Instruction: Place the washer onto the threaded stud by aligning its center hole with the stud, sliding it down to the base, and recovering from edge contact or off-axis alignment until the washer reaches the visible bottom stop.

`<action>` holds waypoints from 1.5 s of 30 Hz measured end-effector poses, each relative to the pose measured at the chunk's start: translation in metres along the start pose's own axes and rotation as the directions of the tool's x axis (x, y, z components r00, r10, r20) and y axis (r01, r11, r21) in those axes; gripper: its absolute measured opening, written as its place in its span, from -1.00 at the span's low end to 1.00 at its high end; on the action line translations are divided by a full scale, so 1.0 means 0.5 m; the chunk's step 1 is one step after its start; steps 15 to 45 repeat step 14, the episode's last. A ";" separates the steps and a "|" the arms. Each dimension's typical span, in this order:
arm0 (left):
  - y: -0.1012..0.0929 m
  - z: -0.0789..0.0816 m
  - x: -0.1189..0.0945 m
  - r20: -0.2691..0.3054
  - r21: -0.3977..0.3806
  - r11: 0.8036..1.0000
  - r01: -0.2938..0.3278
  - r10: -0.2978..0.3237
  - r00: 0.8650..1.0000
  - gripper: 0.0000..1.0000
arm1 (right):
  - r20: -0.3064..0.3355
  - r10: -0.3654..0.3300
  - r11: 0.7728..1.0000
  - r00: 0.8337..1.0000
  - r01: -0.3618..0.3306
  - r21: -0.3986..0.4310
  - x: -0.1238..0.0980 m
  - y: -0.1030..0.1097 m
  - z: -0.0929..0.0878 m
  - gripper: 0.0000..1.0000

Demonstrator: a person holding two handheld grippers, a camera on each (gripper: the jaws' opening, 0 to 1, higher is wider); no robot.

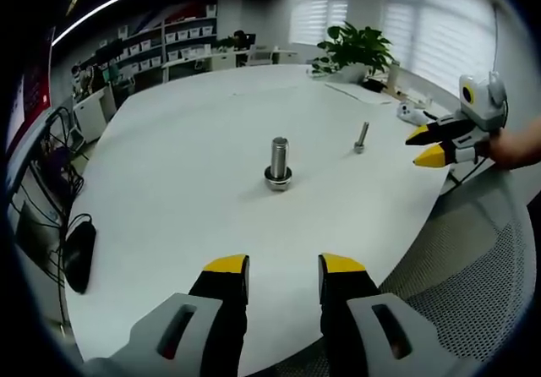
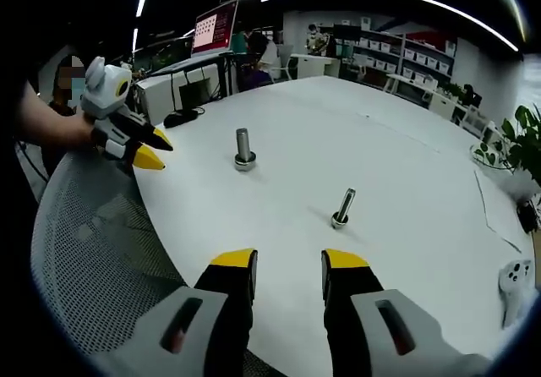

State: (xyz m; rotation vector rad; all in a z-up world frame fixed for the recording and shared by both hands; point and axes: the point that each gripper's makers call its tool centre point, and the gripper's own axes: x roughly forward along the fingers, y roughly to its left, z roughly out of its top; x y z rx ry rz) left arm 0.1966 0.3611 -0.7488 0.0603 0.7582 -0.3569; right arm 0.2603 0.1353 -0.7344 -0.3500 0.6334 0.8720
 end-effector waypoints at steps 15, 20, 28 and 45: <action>0.000 -0.003 -0.001 -0.006 0.004 1.000 -0.001 0.001 1.000 -0.39 | -0.003 0.003 1.000 1.000 -0.003 -0.011 0.000 0.004 0.000 -0.34; 0.000 -0.003 -0.001 -0.006 0.004 1.000 -0.001 0.001 1.000 -0.39 | -0.003 0.003 1.000 1.000 -0.003 -0.011 0.000 0.004 0.000 -0.34; 0.000 -0.003 -0.001 -0.006 0.004 1.000 -0.001 0.001 1.000 -0.39 | -0.003 0.003 1.000 1.000 -0.003 -0.011 0.000 0.004 0.000 -0.34; 0.000 -0.003 -0.001 -0.006 0.004 1.000 -0.001 0.001 1.000 -0.39 | -0.003 0.003 1.000 1.000 -0.003 -0.011 0.000 0.004 0.000 -0.34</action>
